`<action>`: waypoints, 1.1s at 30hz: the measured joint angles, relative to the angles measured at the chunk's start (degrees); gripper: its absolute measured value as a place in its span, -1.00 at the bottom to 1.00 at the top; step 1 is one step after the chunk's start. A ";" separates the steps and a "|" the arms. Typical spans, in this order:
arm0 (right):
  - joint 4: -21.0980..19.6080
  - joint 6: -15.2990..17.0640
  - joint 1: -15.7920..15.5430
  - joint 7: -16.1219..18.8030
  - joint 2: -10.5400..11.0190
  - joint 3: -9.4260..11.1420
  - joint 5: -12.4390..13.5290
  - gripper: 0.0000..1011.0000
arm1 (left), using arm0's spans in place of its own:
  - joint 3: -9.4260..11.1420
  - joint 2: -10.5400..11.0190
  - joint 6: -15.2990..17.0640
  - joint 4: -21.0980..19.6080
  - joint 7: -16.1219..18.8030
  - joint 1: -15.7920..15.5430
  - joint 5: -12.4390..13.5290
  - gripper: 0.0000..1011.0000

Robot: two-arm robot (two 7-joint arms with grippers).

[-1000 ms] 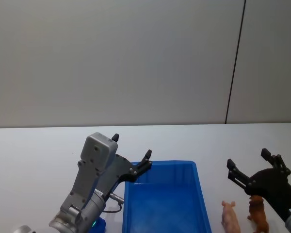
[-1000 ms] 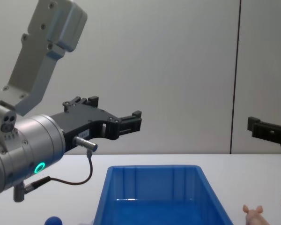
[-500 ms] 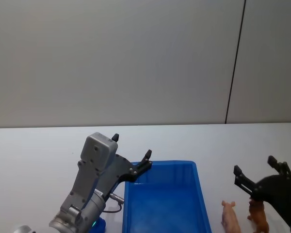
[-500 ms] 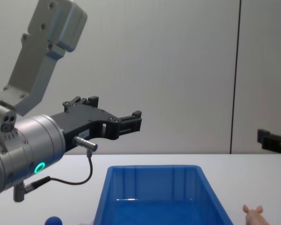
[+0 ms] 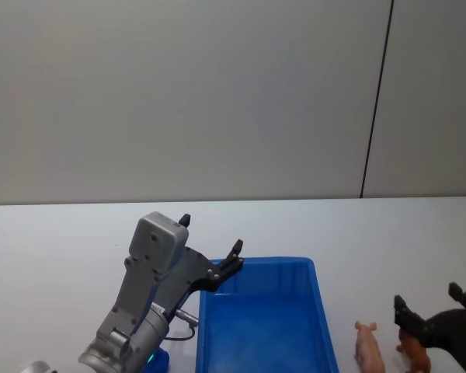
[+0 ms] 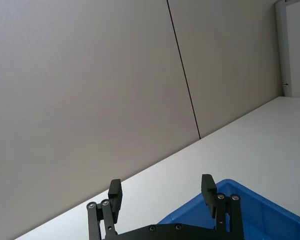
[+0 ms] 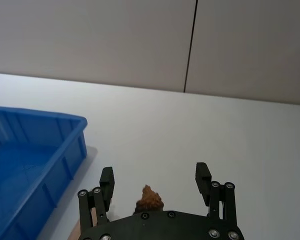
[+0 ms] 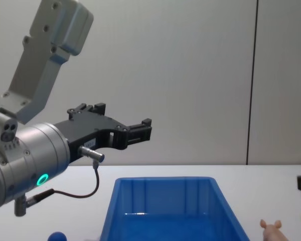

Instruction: Pick up the two dolls from the table and place them into the box.

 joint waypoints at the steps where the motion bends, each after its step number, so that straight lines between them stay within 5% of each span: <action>1: -0.06 0.29 -0.18 -0.17 0.05 0.04 0.00 0.98 | 0.00 0.00 0.00 0.00 0.00 0.00 0.00 0.98; 23: 1.37 4.69 -3.24 -1.38 -0.26 -0.78 -2.46 0.98 | 0.00 0.00 0.00 0.00 0.00 0.00 0.00 0.98; 33: 2.82 4.82 -3.84 -1.28 -0.97 -1.38 -3.78 0.56 | 0.00 0.00 0.00 0.00 0.00 0.00 0.00 0.98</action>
